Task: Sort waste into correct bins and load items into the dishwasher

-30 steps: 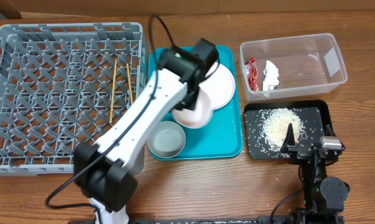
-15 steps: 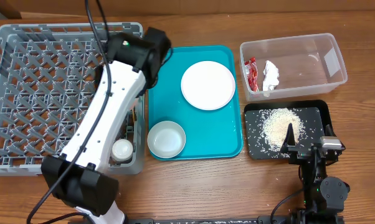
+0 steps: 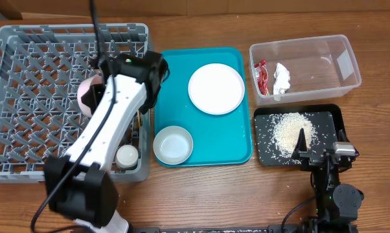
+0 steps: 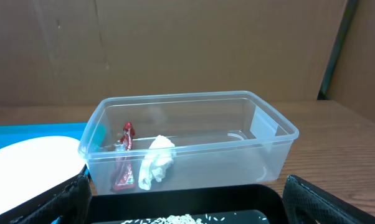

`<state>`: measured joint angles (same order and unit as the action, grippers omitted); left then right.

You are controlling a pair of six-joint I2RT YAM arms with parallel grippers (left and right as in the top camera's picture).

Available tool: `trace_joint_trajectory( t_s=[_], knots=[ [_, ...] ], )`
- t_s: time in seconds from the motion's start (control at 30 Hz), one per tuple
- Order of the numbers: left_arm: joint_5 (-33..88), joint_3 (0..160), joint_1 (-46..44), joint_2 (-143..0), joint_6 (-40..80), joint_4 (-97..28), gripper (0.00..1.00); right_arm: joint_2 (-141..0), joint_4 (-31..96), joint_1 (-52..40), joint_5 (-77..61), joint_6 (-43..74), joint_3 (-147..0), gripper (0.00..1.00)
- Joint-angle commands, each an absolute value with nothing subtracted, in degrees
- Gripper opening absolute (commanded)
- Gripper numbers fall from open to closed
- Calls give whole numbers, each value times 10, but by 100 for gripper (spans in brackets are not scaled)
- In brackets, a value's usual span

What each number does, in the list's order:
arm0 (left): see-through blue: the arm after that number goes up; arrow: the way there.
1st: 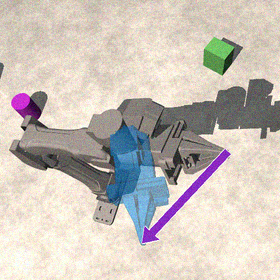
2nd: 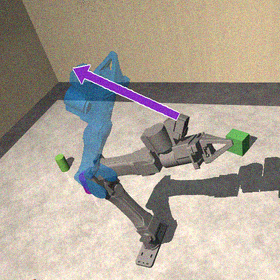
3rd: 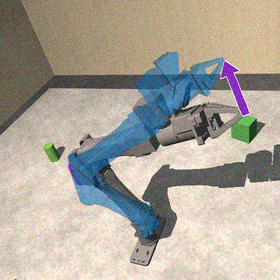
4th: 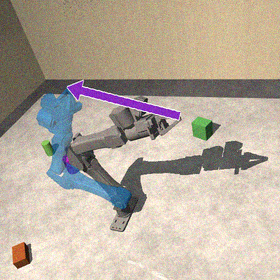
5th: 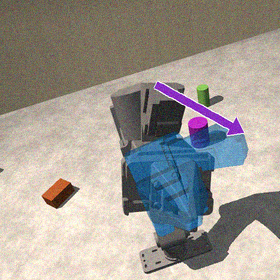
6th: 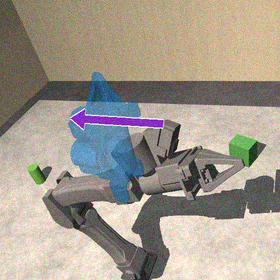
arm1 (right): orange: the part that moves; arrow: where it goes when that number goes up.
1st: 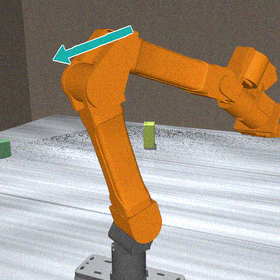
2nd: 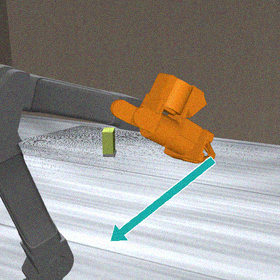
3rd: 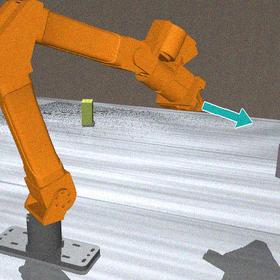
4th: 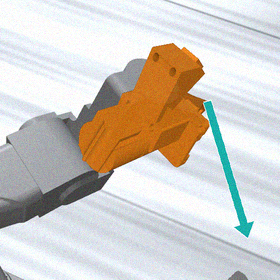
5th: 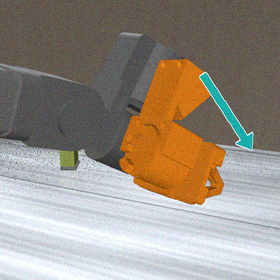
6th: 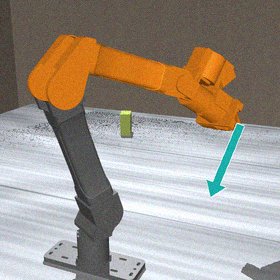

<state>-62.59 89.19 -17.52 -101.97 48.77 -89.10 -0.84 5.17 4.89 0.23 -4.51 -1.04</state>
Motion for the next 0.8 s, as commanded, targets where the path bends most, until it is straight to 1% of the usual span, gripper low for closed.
trace_joint_trajectory(
  t_s=[0.0, 0.33, 0.4, 0.5, 0.7, 0.77],
  knots=[
    [-693, 878, -174, -1067, 537, -888, 4, -4, 48, 50, 3, -48, -5, 100],
    [-687, 878, -186, -1109, 546, -854, 4, -4, 48, 50, 3, -48, -5, 100],
    [-683, 878, -194, -1114, 546, -851, 5, -4, 48, 50, 3, -48, -5, 100],
    [-677, 878, -212, -1125, 546, -850, 9, -4, 48, 50, 3, -48, -5, 100],
    [-681, 878, -246, -1152, 538, -853, 11, -4, 48, 50, 3, -48, -5, 100],
    [-699, 879, -253, -1157, 535, -875, 10, -4, 48, 50, 3, -48, -5, 100]
  ],
)
